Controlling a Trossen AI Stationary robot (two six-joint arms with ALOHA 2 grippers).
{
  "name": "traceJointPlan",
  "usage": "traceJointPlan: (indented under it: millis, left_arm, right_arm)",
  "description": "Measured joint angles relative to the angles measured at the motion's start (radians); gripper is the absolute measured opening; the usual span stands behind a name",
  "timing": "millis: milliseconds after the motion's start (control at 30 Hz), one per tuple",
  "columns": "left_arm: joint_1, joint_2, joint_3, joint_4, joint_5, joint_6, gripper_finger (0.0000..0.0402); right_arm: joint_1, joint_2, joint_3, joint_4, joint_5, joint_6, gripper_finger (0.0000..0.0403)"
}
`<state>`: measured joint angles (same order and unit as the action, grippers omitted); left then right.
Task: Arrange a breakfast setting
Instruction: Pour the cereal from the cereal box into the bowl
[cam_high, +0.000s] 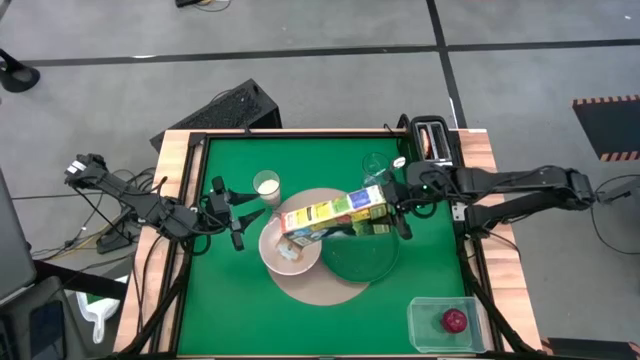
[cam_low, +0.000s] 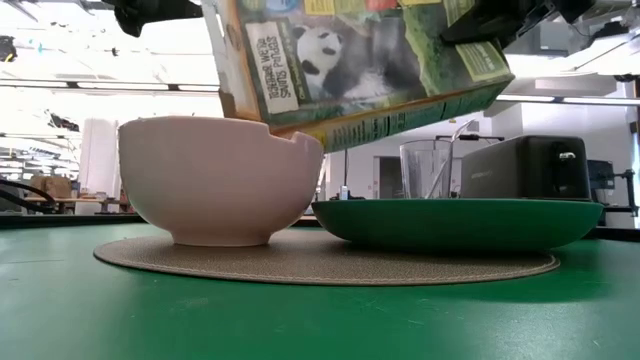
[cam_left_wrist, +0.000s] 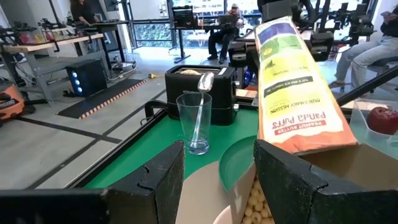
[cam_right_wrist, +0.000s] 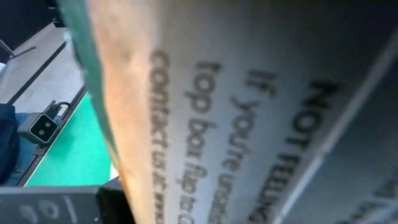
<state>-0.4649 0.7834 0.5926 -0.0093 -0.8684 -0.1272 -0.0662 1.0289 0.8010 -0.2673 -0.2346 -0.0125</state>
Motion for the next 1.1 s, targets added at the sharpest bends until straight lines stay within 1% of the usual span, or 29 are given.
traceJointPlan:
  millis: [167, 333, 1100]
  left_arm:
    - [0.000, 0.000, 0.000, 0.000, 0.000, 0.001, 0.0180]
    - [0.000, 0.000, 0.000, 0.000, 0.000, 0.001, 0.0180]
    - [0.000, 0.000, 0.000, 0.000, 0.001, 0.002, 0.0180]
  right_arm:
    - [0.000, 0.005, 0.000, 0.009, 0.000, 0.000, 0.0225]
    - [-0.002, -0.010, 0.000, 0.006, 0.000, -0.004, 0.0210]
    - [-0.001, -0.016, -0.001, 0.006, 0.000, -0.015, 0.0207]
